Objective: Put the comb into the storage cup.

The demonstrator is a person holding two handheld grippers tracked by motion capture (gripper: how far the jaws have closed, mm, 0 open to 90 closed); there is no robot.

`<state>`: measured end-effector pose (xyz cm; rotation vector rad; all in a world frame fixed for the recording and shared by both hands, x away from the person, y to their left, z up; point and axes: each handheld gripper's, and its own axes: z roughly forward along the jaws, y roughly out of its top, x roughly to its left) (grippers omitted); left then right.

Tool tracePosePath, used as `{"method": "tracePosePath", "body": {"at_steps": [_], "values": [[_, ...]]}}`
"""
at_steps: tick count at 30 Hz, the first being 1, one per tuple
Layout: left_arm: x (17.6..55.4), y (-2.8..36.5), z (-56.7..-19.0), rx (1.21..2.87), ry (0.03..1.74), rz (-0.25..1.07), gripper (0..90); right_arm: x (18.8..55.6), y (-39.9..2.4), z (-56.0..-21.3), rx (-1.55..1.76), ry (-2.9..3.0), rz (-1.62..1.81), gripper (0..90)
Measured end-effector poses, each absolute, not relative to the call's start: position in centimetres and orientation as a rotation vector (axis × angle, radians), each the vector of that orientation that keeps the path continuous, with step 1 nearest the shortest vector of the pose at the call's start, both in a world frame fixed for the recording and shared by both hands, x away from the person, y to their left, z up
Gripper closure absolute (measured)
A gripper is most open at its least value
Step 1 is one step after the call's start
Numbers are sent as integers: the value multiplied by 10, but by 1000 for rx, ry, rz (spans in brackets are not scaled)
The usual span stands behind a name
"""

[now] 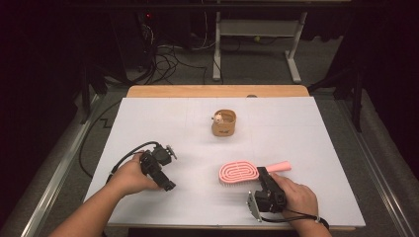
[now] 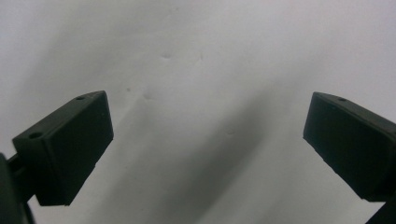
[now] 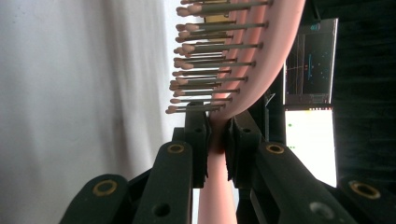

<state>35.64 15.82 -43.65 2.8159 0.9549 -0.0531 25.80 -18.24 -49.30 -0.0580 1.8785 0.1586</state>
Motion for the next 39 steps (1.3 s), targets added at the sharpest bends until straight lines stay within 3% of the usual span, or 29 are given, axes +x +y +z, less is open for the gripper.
{"method": "tracePosePath", "body": {"at_steps": [4,16,22,32,39], "values": [[355,167,-436,2688,961,-82,24,258,-183,-493,-60,1874,172,817],[338,196,-444,2290,986,113,27,256,-184,-492,-23,1872,181,817],[331,204,-454,2073,1026,120,17,256,-183,-491,-30,1867,185,817],[318,199,-465,1940,969,253,0,255,-188,-487,8,1865,202,816],[313,197,-467,1961,926,322,0,255,-191,-483,53,1867,224,816]]}}
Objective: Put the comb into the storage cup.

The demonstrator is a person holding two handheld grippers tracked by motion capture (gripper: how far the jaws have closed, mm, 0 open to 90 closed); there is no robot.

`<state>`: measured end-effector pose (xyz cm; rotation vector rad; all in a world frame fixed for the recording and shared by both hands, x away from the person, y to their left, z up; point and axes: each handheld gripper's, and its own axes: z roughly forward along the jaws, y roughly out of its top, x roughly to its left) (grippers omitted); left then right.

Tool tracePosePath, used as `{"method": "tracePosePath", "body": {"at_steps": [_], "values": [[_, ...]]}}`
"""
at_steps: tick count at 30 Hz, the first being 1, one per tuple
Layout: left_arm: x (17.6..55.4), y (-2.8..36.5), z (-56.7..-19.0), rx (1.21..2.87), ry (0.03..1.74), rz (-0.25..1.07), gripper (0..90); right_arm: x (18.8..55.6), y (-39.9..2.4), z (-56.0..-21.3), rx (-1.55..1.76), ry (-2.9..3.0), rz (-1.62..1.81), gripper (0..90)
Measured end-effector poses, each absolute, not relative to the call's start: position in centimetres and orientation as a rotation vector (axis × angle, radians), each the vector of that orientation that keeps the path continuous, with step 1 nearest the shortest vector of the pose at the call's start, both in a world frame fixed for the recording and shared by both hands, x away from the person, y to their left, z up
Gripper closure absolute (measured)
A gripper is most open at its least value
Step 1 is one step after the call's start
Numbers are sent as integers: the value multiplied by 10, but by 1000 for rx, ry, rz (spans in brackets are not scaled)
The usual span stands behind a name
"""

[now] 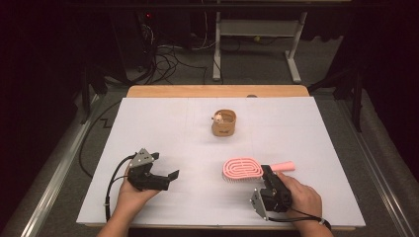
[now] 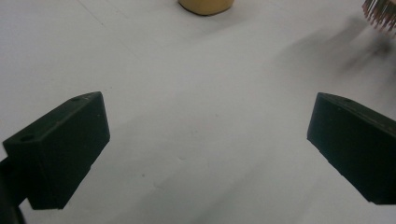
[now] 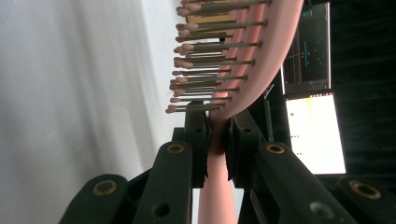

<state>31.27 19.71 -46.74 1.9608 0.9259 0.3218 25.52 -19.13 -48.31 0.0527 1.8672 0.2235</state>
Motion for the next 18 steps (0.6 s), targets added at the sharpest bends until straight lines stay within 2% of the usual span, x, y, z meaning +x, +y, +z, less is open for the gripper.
{"method": "tracePosePath", "body": {"at_steps": [18], "values": [[306,207,-470,1918,897,341,0,254,-195,-466,212,1912,390,817]]}}
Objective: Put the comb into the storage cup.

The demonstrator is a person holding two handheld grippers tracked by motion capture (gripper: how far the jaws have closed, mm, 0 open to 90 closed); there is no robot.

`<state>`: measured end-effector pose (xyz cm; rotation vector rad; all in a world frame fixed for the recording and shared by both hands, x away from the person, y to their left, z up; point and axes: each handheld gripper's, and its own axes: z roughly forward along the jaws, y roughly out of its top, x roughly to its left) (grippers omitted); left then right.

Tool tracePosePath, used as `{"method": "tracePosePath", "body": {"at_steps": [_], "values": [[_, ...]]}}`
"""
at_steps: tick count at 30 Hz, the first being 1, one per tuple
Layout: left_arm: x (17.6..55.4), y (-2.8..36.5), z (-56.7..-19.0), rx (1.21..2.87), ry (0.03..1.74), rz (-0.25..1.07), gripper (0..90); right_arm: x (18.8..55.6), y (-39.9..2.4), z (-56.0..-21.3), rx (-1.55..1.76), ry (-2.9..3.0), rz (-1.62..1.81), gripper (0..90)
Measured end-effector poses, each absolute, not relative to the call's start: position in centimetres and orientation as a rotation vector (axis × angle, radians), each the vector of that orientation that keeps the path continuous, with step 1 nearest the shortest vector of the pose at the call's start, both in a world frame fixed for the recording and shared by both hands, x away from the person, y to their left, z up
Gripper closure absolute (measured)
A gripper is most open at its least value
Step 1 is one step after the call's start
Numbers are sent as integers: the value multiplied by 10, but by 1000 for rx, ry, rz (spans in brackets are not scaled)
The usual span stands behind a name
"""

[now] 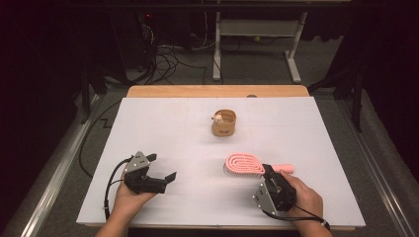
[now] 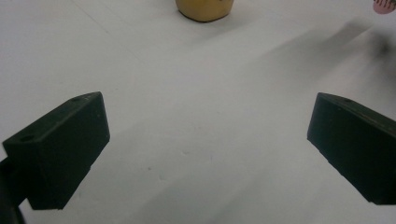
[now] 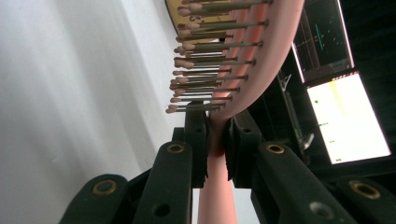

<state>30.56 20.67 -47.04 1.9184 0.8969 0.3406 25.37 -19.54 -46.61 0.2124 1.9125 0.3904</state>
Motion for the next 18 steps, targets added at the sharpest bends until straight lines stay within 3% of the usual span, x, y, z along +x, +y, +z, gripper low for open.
{"method": "tracePosePath", "body": {"at_steps": [18], "values": [[305,210,-473,1904,902,324,0,259,-211,-449,436,1963,639,817]]}}
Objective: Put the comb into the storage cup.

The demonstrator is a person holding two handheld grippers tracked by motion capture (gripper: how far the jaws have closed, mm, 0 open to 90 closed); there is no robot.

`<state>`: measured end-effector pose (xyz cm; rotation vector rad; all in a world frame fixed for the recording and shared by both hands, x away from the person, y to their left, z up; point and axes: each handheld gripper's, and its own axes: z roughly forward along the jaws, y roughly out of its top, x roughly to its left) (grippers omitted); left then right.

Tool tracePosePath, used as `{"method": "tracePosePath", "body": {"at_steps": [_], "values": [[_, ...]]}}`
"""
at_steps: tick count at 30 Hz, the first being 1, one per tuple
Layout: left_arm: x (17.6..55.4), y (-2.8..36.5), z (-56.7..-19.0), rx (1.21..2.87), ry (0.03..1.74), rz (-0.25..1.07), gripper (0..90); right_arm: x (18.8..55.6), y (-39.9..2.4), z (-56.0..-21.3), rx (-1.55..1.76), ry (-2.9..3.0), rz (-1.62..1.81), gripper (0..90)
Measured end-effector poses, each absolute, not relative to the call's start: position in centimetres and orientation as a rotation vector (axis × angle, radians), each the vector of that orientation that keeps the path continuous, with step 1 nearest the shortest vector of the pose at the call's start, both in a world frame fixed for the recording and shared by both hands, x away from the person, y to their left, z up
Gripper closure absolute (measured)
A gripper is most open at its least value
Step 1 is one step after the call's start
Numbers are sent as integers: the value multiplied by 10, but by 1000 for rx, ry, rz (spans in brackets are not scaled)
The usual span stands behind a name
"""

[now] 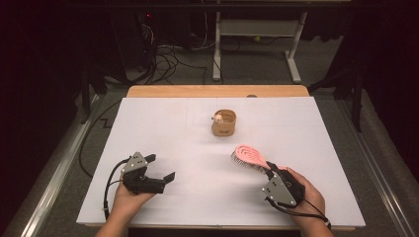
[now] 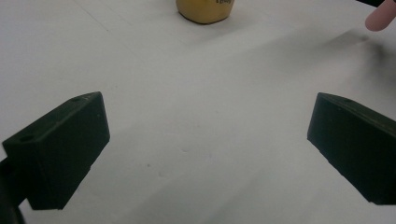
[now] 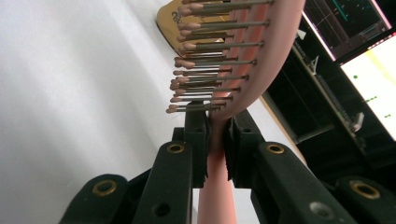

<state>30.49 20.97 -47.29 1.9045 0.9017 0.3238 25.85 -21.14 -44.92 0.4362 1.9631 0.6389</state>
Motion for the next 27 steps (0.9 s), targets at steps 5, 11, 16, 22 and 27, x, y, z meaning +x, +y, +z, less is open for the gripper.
{"method": "tracePosePath", "body": {"at_steps": [5,11,16,22,27], "values": [[304,209,-472,1901,894,329,0,260,-214,-446,495,1971,718,818],[304,210,-473,1902,901,328,0,262,-220,-442,583,1983,832,818],[303,209,-473,1898,892,331,0,265,-228,-439,659,1986,929,818],[303,210,-473,1891,901,328,0,268,-238,-438,754,1981,1032,818],[302,210,-473,1883,902,324,0,271,-248,-438,824,1967,1110,817]]}}
